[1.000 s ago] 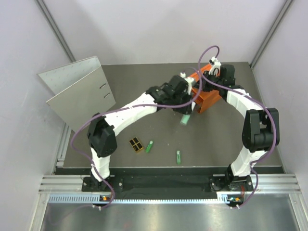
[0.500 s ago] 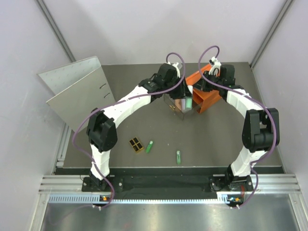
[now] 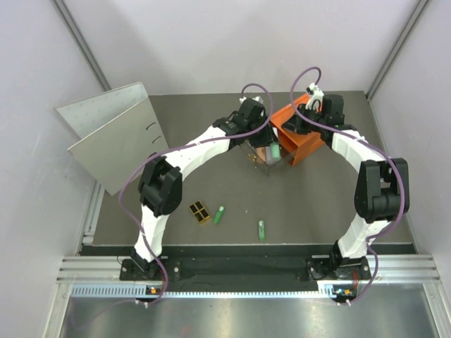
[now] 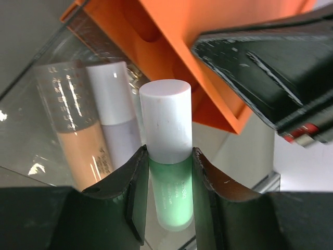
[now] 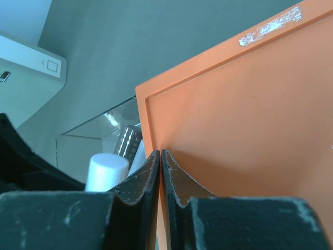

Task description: Organize the makeup

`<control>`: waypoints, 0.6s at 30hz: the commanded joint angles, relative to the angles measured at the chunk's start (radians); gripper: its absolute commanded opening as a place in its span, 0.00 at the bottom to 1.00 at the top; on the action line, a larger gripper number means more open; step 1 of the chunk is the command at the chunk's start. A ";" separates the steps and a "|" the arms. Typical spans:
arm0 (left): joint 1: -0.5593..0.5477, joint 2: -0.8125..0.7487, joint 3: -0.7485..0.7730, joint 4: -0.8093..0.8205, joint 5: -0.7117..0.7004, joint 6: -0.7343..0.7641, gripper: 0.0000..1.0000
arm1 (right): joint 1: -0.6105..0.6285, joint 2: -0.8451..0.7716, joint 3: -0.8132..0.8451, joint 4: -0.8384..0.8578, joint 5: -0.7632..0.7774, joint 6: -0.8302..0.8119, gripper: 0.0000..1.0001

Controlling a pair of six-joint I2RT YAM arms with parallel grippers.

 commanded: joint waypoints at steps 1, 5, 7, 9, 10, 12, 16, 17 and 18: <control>0.000 0.015 0.058 0.022 -0.044 -0.027 0.00 | -0.002 0.111 -0.086 -0.323 0.109 -0.074 0.09; 0.001 0.053 0.107 0.000 -0.033 -0.025 0.07 | -0.002 0.111 -0.084 -0.324 0.108 -0.074 0.09; 0.001 0.090 0.138 -0.027 -0.015 -0.024 0.20 | -0.004 0.111 -0.084 -0.326 0.108 -0.075 0.09; 0.001 0.124 0.184 -0.047 -0.005 -0.019 0.28 | -0.004 0.112 -0.083 -0.324 0.108 -0.077 0.09; 0.000 0.130 0.193 -0.055 0.001 -0.016 0.35 | -0.002 0.112 -0.084 -0.327 0.108 -0.075 0.09; 0.000 0.132 0.201 -0.055 0.001 -0.010 0.42 | -0.002 0.111 -0.084 -0.327 0.108 -0.077 0.09; 0.001 0.106 0.202 -0.075 -0.033 0.030 0.57 | -0.002 0.114 -0.087 -0.324 0.108 -0.077 0.09; 0.003 0.093 0.202 -0.081 -0.034 0.037 0.61 | -0.002 0.114 -0.087 -0.326 0.108 -0.075 0.09; 0.003 0.087 0.204 -0.086 -0.037 0.044 0.61 | -0.002 0.115 -0.086 -0.324 0.106 -0.075 0.09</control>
